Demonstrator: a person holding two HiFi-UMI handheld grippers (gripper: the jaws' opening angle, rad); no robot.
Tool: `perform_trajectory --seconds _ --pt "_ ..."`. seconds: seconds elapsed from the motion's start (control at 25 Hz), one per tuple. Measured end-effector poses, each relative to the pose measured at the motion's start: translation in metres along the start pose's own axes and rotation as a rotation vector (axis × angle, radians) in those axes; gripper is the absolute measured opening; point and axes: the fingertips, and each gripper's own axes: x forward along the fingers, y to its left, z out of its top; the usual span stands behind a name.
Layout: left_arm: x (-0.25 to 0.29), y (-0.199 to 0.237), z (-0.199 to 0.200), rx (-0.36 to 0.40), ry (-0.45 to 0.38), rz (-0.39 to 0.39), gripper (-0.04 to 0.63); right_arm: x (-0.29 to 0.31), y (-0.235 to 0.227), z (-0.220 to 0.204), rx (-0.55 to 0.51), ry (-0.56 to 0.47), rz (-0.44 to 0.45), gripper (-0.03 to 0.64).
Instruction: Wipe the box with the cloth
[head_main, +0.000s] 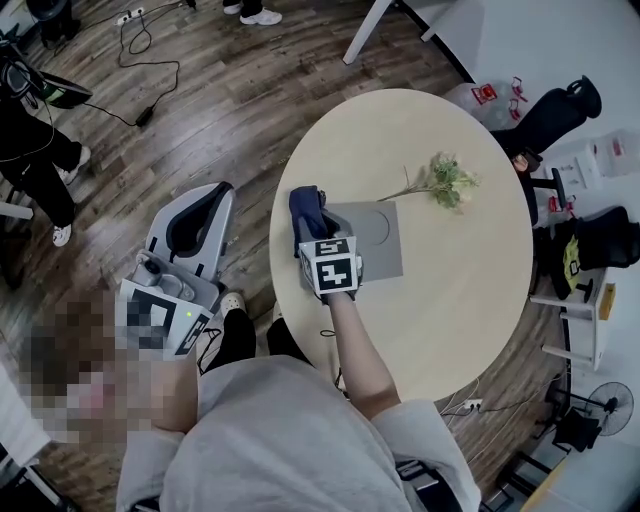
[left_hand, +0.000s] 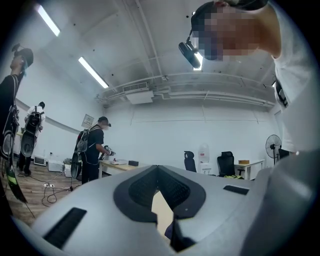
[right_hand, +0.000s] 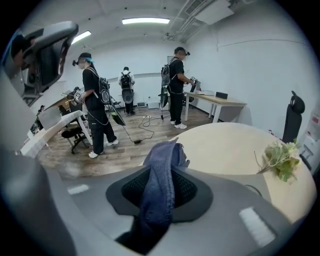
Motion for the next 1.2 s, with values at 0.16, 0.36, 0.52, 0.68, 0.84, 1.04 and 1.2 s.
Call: perform_trajectory --seconds 0.16,0.36,0.52,0.68,0.84,1.04,1.2 --pt "0.005 -0.005 -0.002 0.003 0.010 -0.006 0.008 0.001 -0.005 -0.001 -0.035 0.012 -0.010 0.086" --pt "0.009 -0.013 -0.003 0.008 0.017 -0.011 0.008 -0.005 -0.041 -0.006 -0.065 0.004 -0.075 0.081" --pt "0.012 -0.023 -0.006 0.013 0.024 -0.024 0.008 -0.014 -0.060 -0.015 -0.030 0.024 -0.083 0.081" --pt "0.014 -0.031 -0.007 0.019 0.036 -0.036 0.008 -0.021 -0.077 -0.018 0.027 0.015 -0.093 0.080" --pt "0.015 -0.036 -0.006 0.026 0.038 -0.039 0.008 -0.029 -0.101 -0.022 0.049 0.008 -0.144 0.080" --pt "0.014 -0.041 -0.008 0.026 0.039 -0.042 0.008 -0.039 -0.139 -0.036 0.057 0.015 -0.218 0.080" --pt "0.012 -0.048 -0.008 0.031 0.041 -0.048 0.008 -0.052 -0.164 -0.045 0.074 0.013 -0.273 0.080"
